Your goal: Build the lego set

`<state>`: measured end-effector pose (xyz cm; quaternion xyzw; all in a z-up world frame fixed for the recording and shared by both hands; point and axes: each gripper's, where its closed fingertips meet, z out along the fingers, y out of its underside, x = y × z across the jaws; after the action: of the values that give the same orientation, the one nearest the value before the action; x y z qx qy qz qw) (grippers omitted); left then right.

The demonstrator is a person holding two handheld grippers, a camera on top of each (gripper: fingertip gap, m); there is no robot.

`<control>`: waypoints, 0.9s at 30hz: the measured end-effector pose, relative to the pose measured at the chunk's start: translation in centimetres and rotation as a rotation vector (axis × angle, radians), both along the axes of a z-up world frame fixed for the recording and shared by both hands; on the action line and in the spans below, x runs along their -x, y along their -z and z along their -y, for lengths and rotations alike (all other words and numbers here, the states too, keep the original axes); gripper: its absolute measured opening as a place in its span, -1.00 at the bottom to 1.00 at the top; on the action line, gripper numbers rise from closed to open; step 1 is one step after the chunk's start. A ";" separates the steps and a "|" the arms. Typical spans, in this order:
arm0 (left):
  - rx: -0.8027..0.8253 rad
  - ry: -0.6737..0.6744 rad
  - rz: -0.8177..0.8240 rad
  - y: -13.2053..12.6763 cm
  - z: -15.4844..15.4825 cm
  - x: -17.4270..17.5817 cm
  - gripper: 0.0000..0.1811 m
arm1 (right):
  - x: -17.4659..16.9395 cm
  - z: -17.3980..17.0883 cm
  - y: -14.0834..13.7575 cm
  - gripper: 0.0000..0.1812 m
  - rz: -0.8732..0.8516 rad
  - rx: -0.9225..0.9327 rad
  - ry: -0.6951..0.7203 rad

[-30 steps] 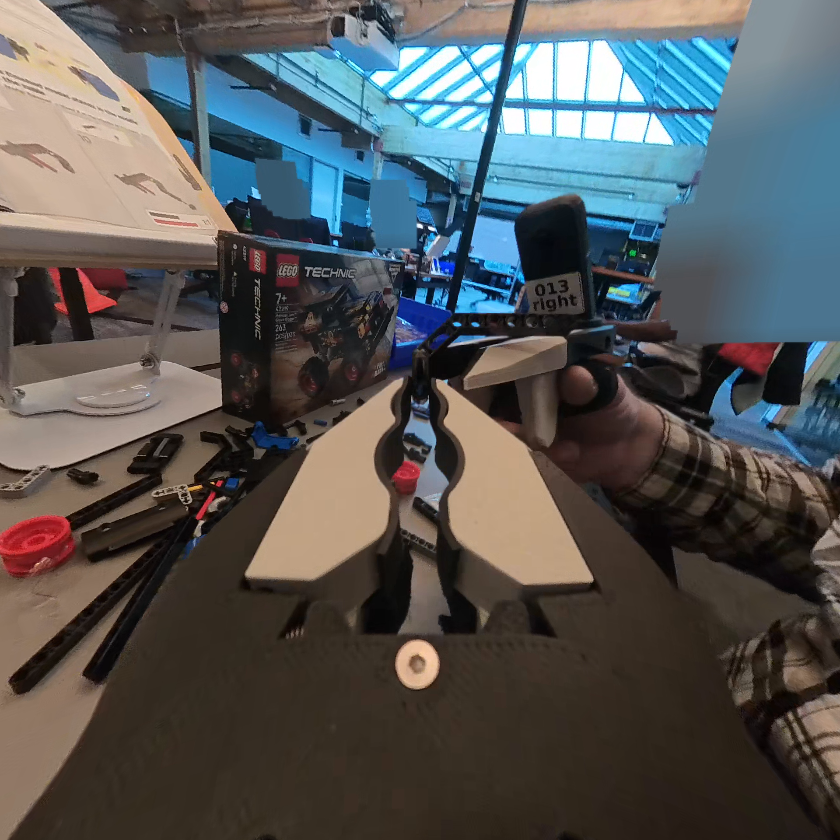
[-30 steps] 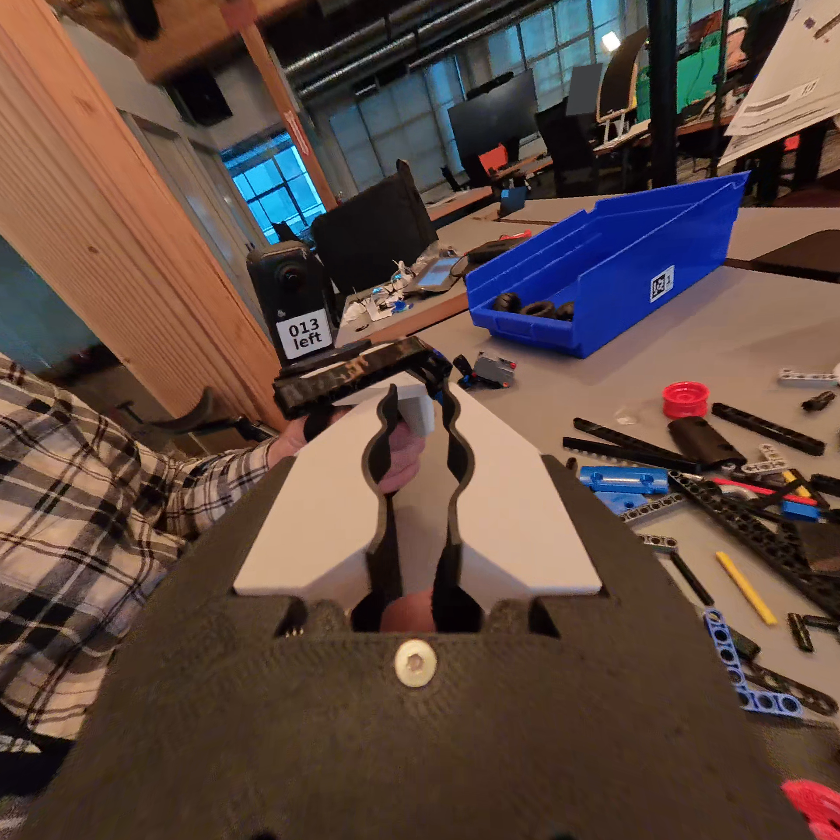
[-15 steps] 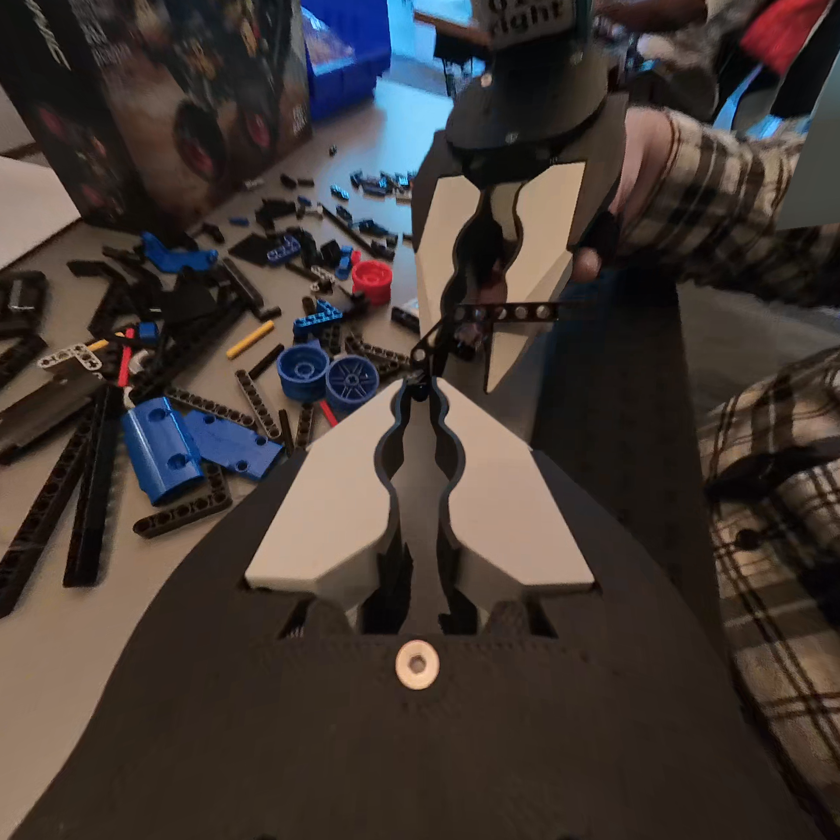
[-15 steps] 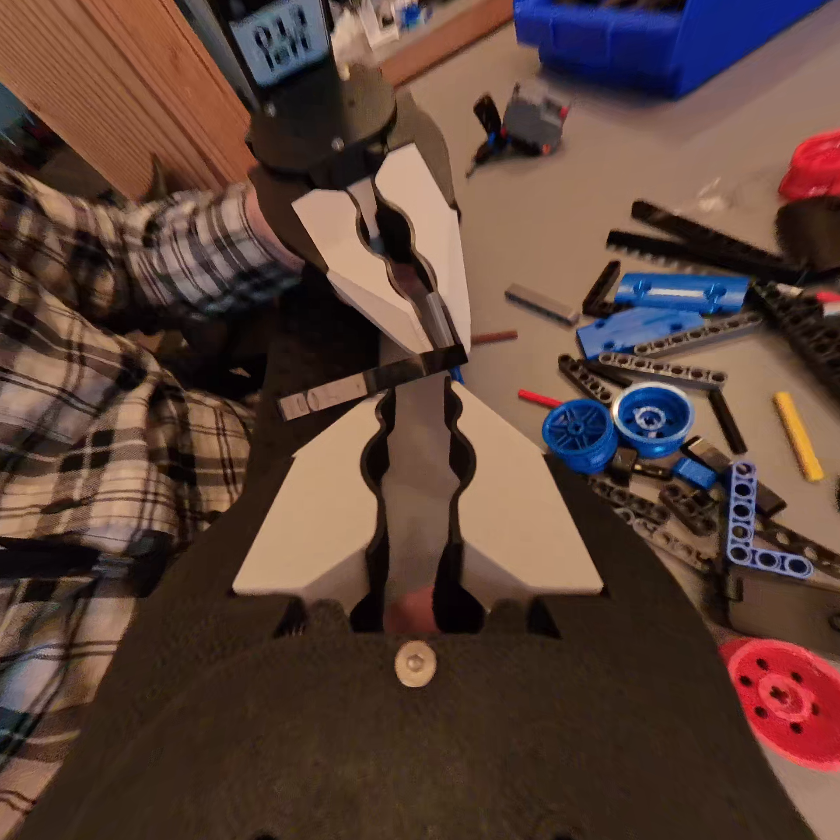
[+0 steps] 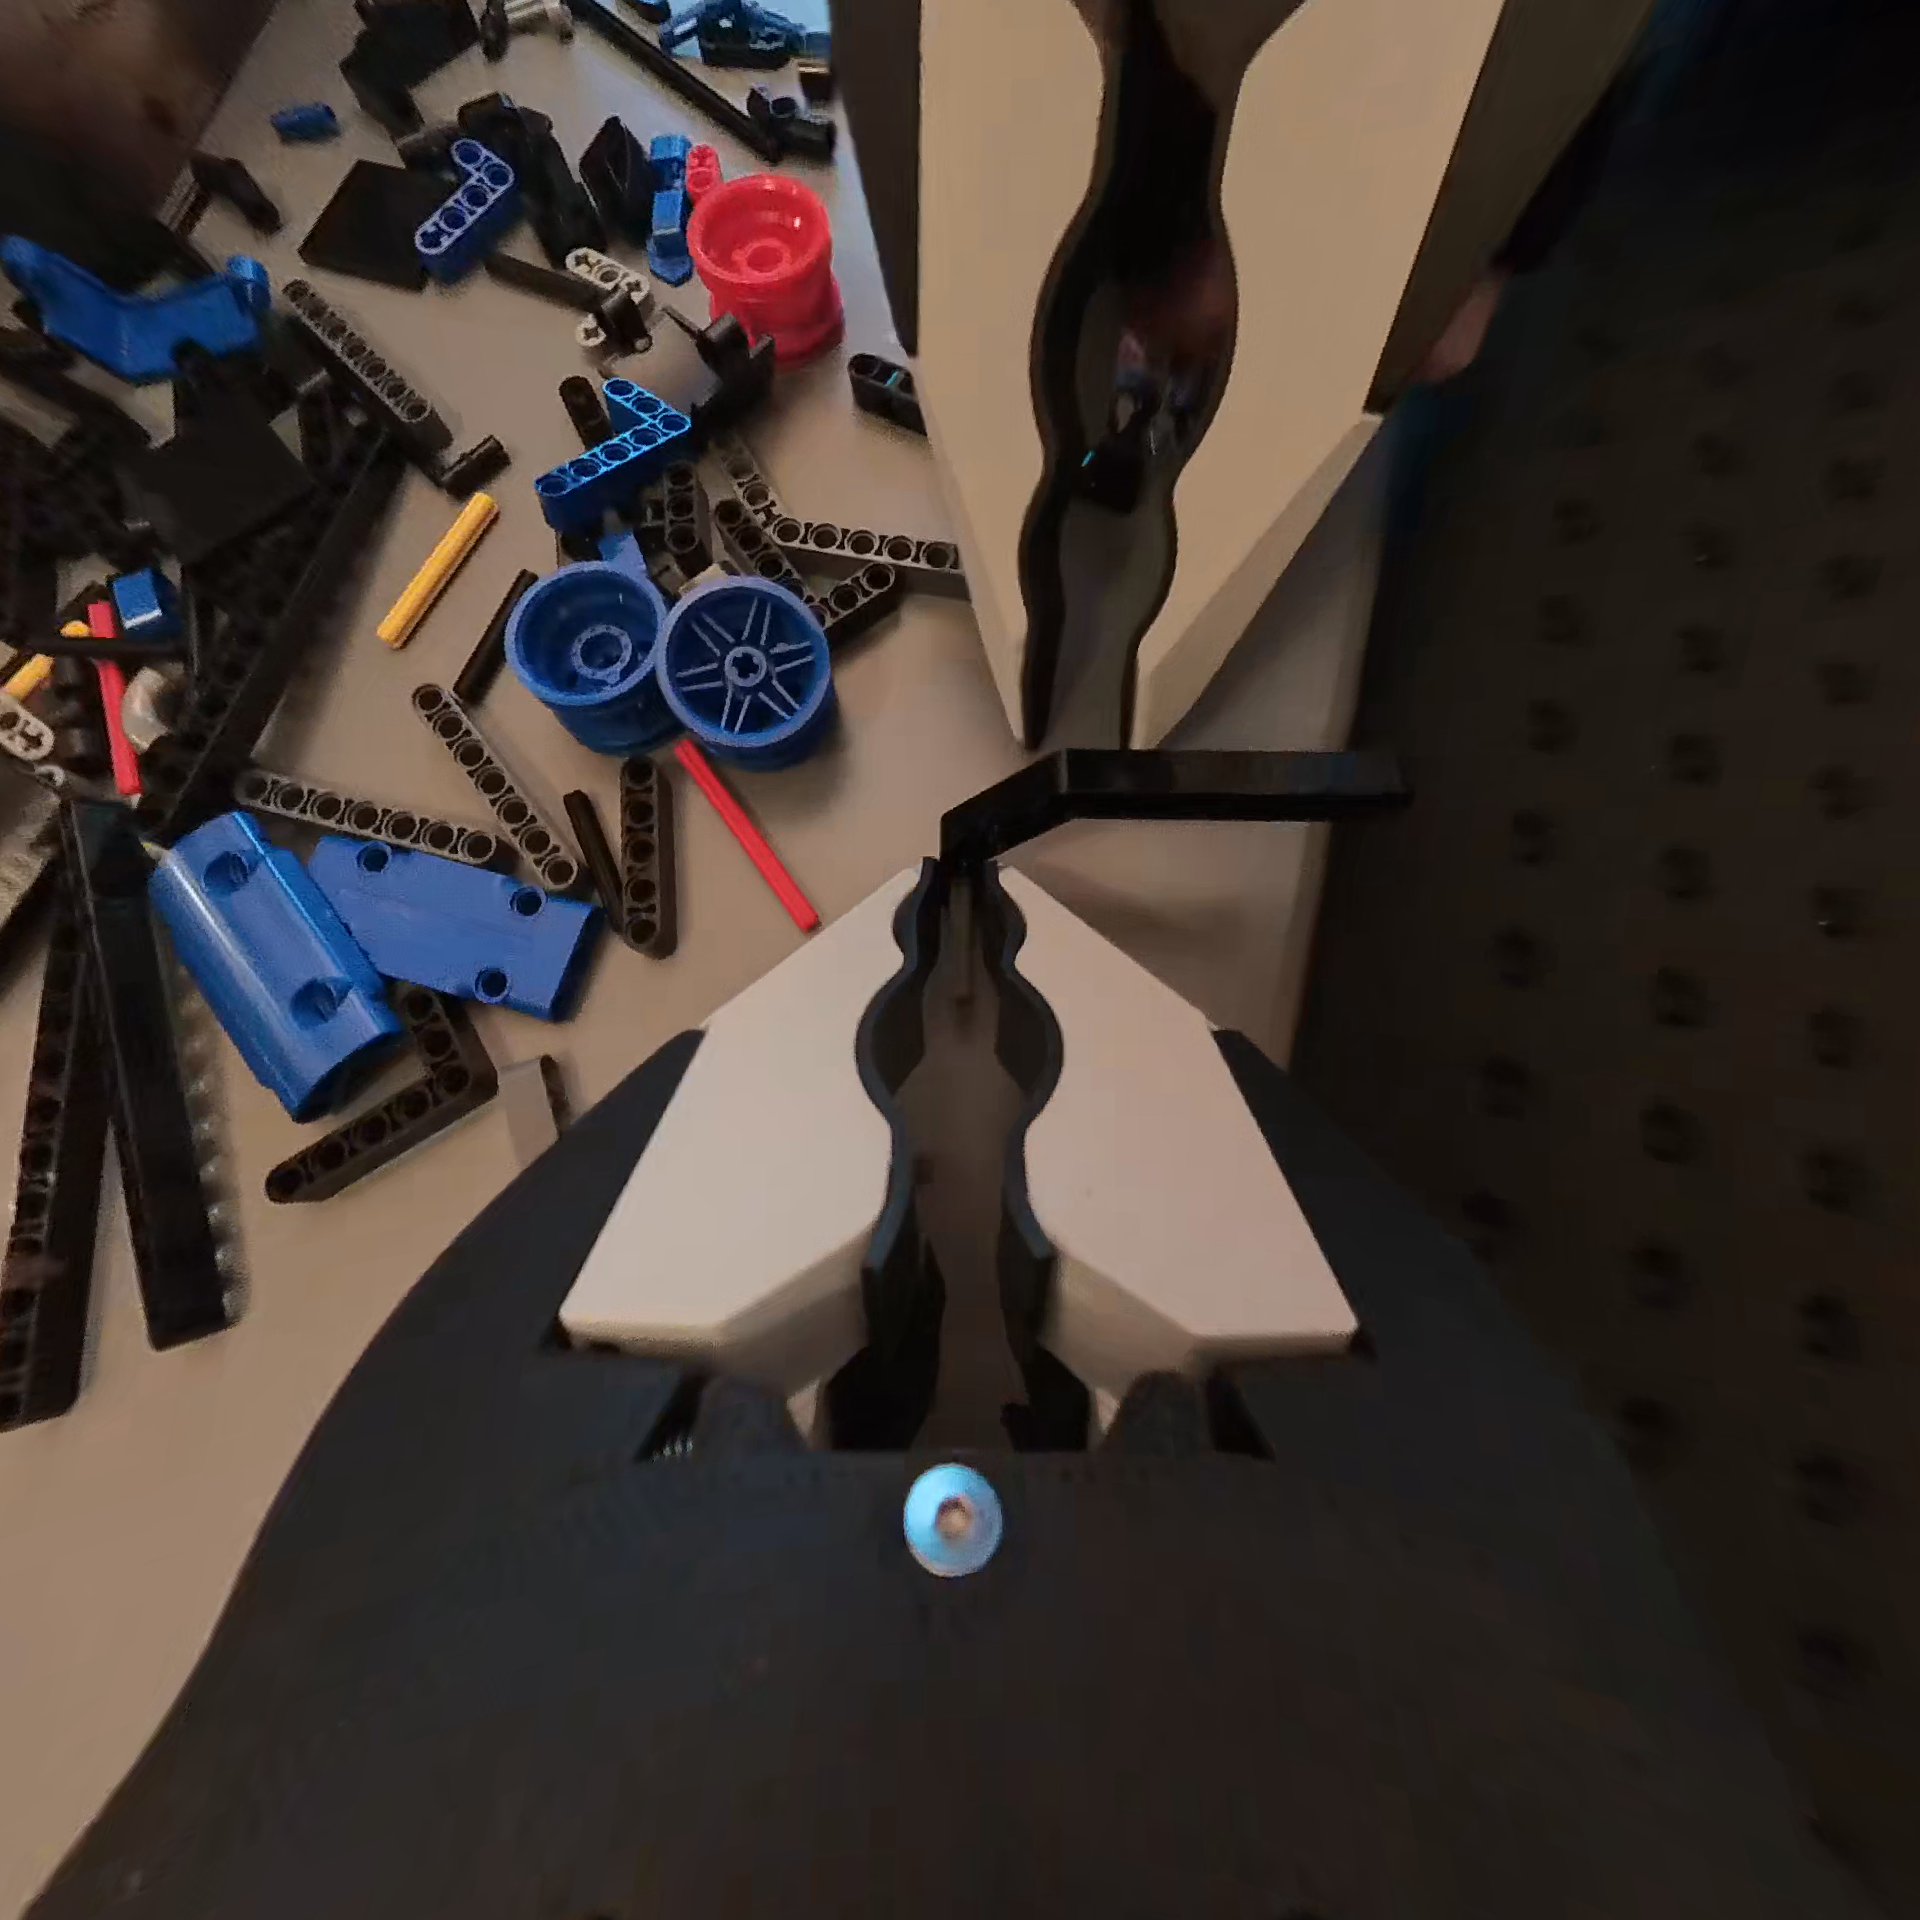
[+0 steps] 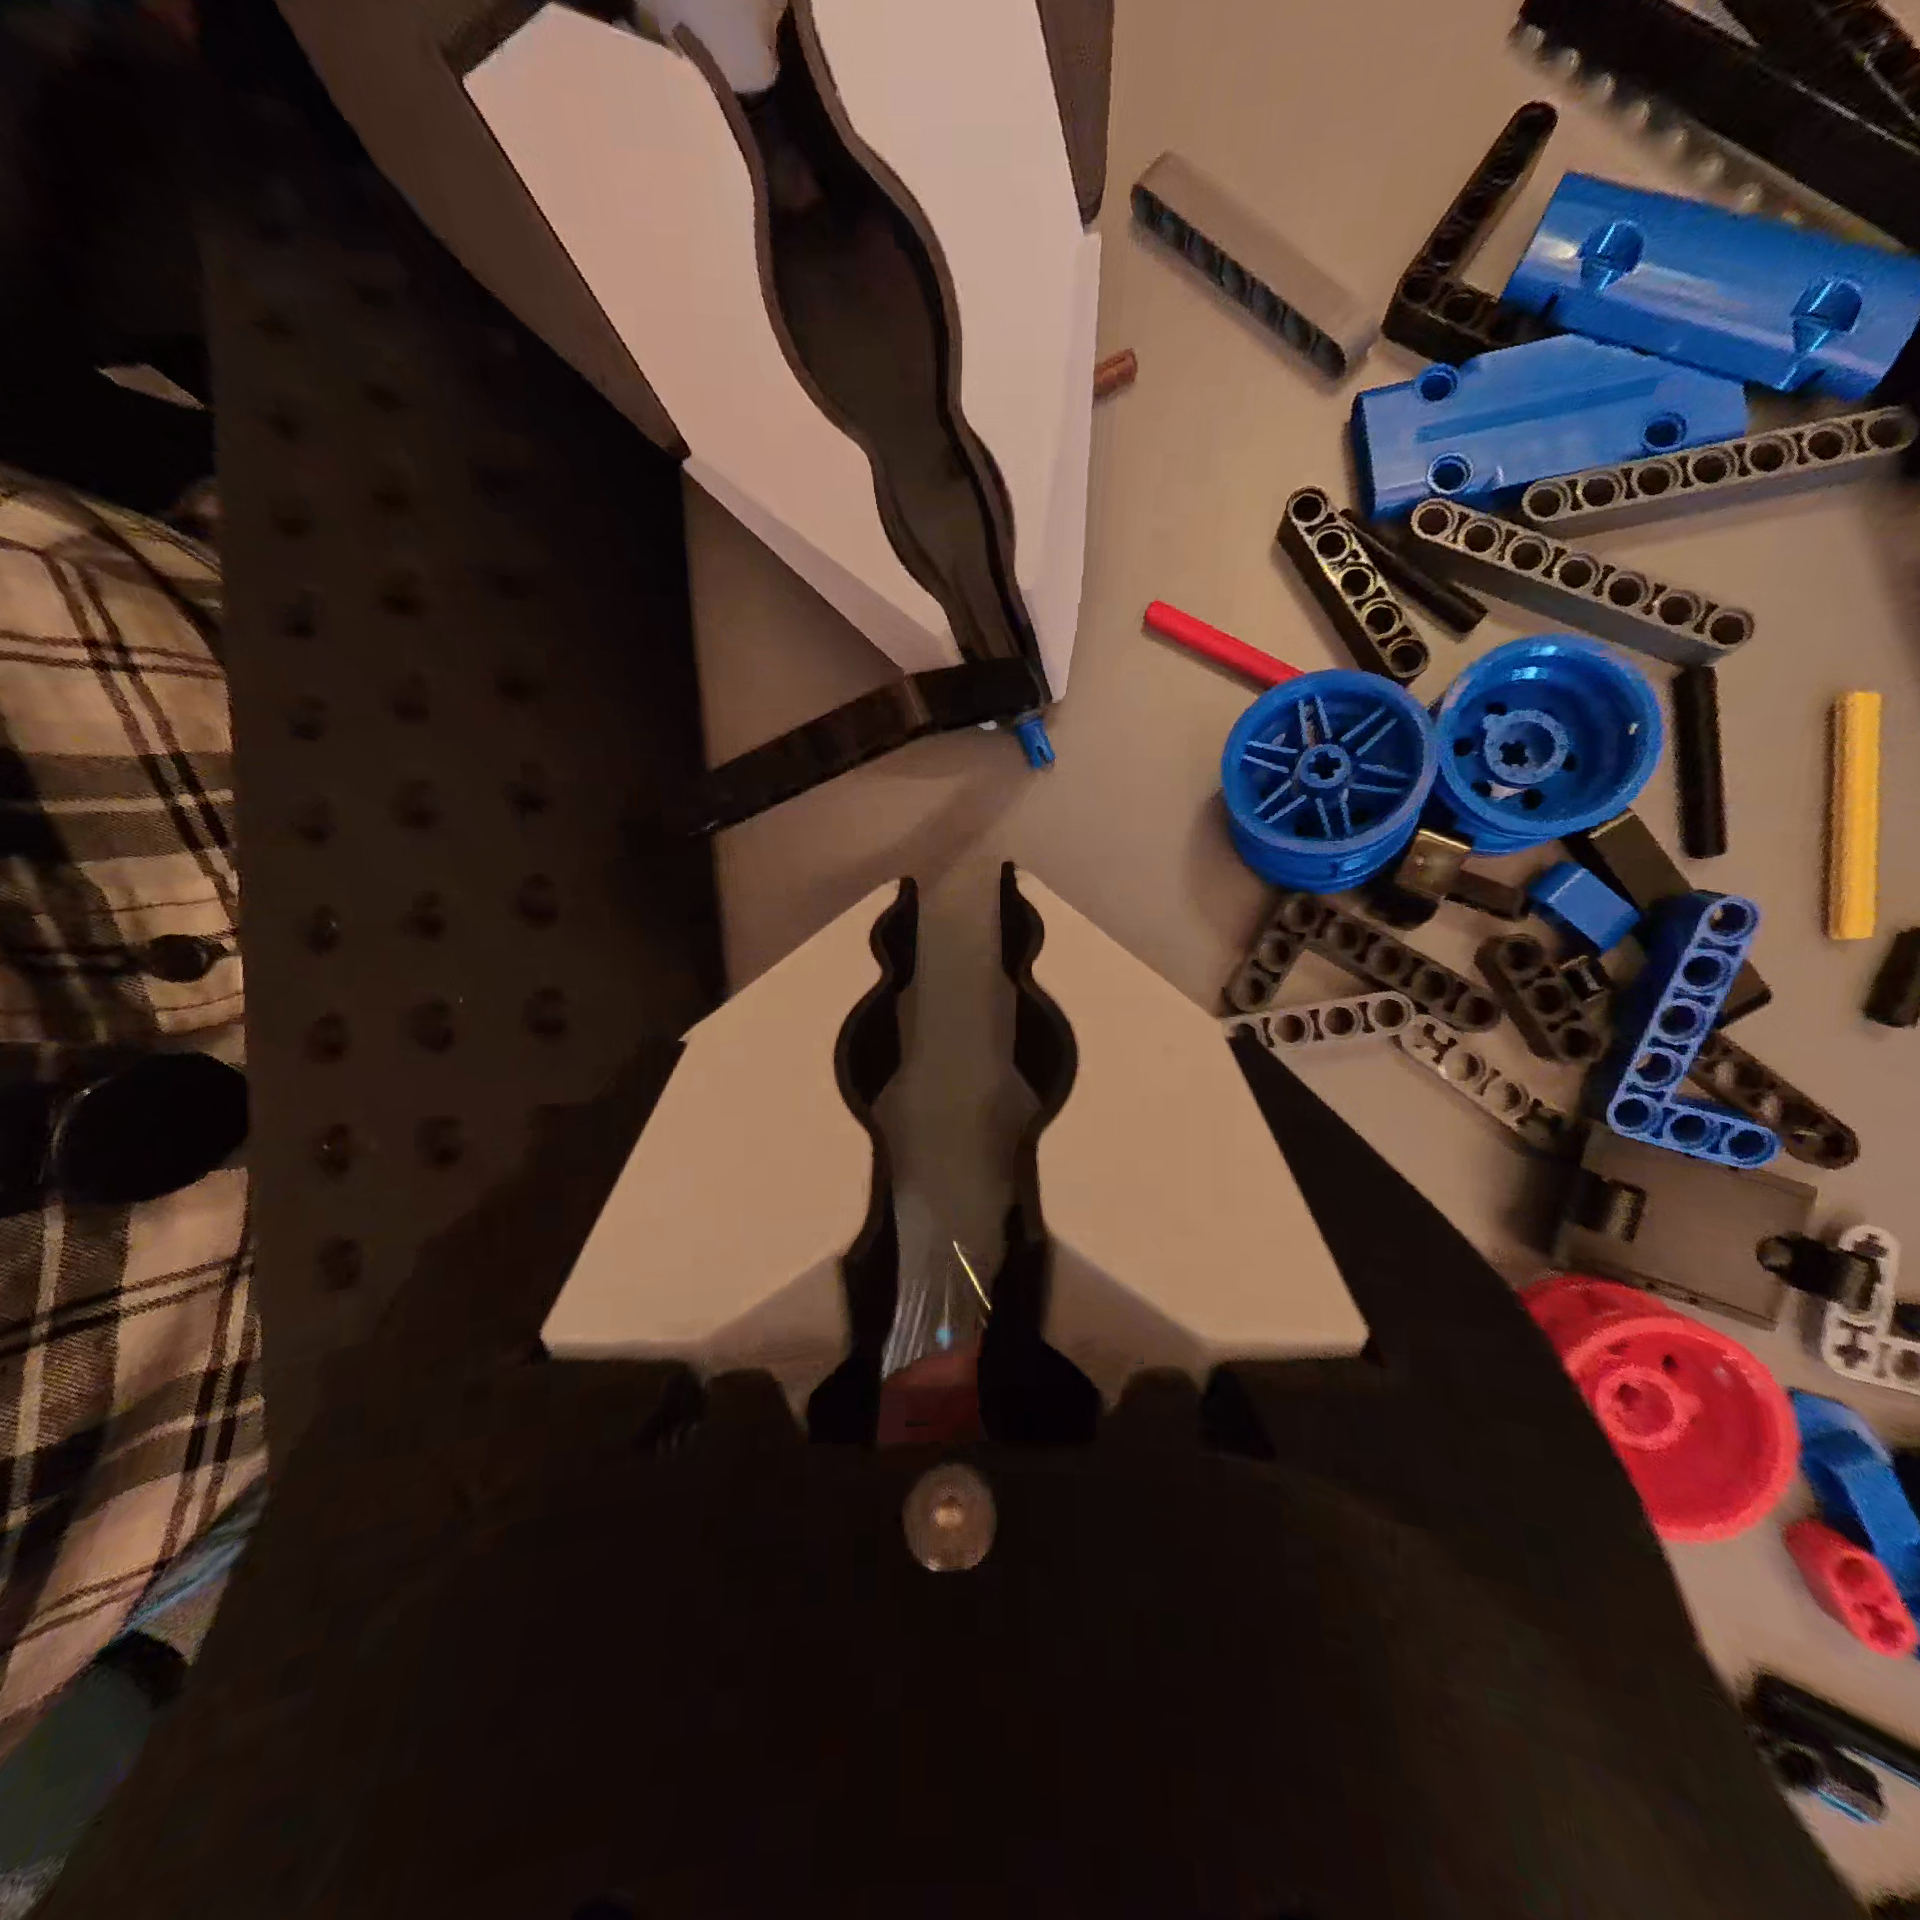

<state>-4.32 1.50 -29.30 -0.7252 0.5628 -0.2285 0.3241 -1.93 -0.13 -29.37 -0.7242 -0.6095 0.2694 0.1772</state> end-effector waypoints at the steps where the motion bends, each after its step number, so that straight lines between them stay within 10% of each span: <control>1: -0.009 0.009 -0.014 0.0 0.0 0.0 -0.93 | -0.2 -0.2 -0.1 -0.84 0.011 -0.015 0.003; 17: -0.076 -0.032 -0.061 -0.2 0.5 1.2 -0.57 | -1.7 -1.0 -3.9 -0.82 -0.084 -0.176 0.083; 27: -0.101 -0.045 -0.053 -1.3 0.3 1.6 -0.67 | -13.4 -4.7 -7.8 -0.82 -0.018 -0.375 0.378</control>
<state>-5.88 1.24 -27.96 -0.7263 0.5655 -0.1730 0.3503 11.46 4.61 -21.60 -0.7772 -0.5012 0.1205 0.3608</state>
